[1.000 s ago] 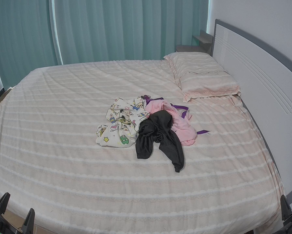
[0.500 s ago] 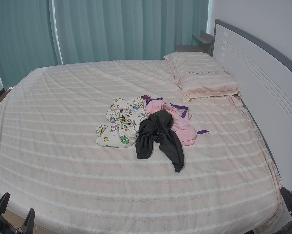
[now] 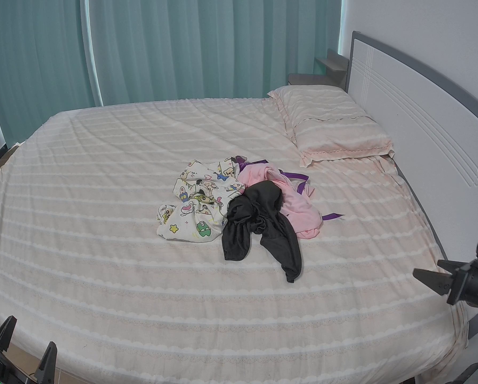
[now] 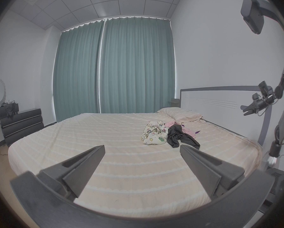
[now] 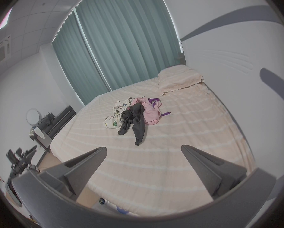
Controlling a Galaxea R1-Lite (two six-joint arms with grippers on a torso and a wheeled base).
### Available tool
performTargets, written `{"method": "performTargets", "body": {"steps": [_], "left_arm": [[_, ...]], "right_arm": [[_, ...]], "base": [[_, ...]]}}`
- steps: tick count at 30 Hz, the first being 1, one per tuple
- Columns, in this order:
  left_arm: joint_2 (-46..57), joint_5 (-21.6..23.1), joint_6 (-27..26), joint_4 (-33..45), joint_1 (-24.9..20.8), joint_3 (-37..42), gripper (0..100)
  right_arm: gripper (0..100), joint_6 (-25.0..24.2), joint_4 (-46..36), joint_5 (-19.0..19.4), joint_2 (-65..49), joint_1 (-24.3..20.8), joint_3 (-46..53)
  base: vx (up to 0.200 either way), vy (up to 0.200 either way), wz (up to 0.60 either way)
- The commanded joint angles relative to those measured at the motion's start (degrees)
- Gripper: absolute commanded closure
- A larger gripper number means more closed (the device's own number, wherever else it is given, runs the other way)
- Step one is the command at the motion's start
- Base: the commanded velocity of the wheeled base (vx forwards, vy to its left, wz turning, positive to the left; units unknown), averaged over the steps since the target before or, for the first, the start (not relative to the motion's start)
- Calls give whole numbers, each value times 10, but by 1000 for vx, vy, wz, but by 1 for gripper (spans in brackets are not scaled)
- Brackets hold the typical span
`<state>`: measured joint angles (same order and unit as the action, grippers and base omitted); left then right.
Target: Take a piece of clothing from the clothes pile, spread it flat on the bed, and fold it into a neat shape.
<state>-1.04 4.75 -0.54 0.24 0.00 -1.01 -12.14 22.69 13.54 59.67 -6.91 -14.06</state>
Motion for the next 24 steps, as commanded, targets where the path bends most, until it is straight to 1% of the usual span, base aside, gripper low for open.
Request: {"method": "performTargets", "body": {"steps": [1,2,7,11,16,20,24], "left_arm": [[10,0,0,0,0,9,0],[10,0,0,0,0,9,0],[10,0,0,0,0,9,0],[10,0,0,0,0,9,0],[10,0,0,0,0,9,0],[10,0,0,0,0,9,0],[10,0,0,0,0,9,0]], "right_arm": [[0,-96,237,-21,422,-48,-88],[0,-99,244,-26,432,-50,-91],[0,-135,314,-73,548,-86,-138],[0,-140,323,-107,608,-97,-190],[0,-158,322,-127,669,-99,-259],[0,-183,322,-132,713,-114,-304],[0,-203,322,-149,773,-129,-365]], "base": [[0,0,0],[0,0,0],[0,0,0],[0,0,0],[0,0,0],[0,0,0],[0,0,0]]}}
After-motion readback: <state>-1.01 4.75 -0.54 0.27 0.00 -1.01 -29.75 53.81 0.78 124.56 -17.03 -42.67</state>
